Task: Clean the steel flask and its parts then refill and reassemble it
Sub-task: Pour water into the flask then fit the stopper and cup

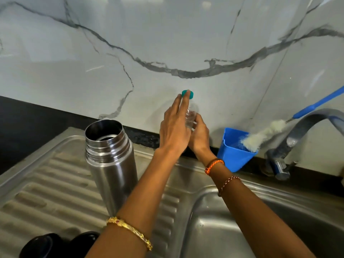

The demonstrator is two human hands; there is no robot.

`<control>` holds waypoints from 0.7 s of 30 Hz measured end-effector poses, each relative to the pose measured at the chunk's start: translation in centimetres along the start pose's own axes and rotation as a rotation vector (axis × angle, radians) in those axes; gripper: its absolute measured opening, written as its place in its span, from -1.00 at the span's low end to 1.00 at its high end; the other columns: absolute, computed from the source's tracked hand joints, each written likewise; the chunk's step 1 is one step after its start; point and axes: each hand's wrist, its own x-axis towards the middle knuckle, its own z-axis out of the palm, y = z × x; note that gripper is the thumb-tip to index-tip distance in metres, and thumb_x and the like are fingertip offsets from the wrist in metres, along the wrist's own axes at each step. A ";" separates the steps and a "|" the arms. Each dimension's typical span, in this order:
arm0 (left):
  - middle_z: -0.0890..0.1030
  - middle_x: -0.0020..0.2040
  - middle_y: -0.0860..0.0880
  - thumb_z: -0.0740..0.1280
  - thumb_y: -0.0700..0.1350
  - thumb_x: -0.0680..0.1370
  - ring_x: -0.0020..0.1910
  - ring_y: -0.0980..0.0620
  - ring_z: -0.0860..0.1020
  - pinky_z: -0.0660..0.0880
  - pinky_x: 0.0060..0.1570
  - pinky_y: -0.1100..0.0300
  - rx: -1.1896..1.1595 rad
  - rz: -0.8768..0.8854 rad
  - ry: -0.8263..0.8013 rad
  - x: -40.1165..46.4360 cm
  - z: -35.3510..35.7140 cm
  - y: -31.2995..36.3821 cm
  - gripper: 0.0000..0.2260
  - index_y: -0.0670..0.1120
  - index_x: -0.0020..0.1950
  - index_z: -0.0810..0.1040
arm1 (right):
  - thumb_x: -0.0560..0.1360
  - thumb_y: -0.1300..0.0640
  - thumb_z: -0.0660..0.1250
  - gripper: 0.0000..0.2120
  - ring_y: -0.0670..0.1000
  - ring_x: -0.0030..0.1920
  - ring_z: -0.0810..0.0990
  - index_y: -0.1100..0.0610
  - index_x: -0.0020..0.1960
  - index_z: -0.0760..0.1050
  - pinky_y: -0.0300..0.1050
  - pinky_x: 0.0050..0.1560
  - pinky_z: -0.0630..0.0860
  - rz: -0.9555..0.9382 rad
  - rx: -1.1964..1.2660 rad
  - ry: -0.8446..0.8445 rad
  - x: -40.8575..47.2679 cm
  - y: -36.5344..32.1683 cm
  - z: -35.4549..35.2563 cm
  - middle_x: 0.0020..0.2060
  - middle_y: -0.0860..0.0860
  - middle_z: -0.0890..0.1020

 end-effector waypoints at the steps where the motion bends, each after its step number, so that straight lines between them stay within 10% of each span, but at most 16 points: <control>1: 0.00 0.55 -0.02 0.13 -0.36 0.53 0.46 -0.10 0.16 0.32 0.34 0.00 0.015 0.011 0.004 0.2 0.3 -0.3 -0.31 0.06 0.53 -0.10 | 0.45 0.29 0.34 -0.57 0.05 0.12 0.52 0.17 0.30 0.37 -0.10 0.15 0.46 0.003 0.018 -0.020 0.2 0.3 0.1 0.14 0.08 0.54; 9: -0.08 0.54 -0.13 0.22 -0.33 0.51 0.51 -0.14 -0.03 0.25 0.36 0.04 0.183 -0.003 0.083 0.7 1.6 0.4 -0.32 -0.04 0.54 -0.03 | 0.37 0.27 0.46 -0.17 0.04 0.35 0.33 0.15 0.48 0.05 -0.05 0.33 0.35 -0.023 -0.084 -0.087 1.2 1.3 -1.5 0.42 0.11 0.26; 16: 0.58 0.05 -0.16 0.16 -0.26 0.45 -0.02 -0.16 0.55 0.52 -0.27 0.14 -0.014 0.283 0.345 -3.7 0.4 2.2 -0.69 -0.18 0.12 0.57 | 0.37 0.37 0.37 -0.66 -0.02 -0.11 0.46 0.22 0.06 0.33 -0.15 -0.10 0.47 -0.234 -0.259 0.163 -3.0 -1.9 -4.3 0.01 0.08 0.41; 21: 0.62 -0.11 -0.07 0.20 -0.24 0.49 -0.13 -0.01 0.50 0.41 -0.23 0.25 -0.093 0.387 0.438 -9.4 -3.9 1.8 -0.81 -0.16 -0.02 0.60 | 0.31 0.31 0.27 -0.72 -0.02 -0.26 0.42 0.13 -0.07 0.24 -0.22 -0.21 0.39 -0.407 -0.109 0.490 -8.8 -7.5 -6.6 -0.15 0.07 0.37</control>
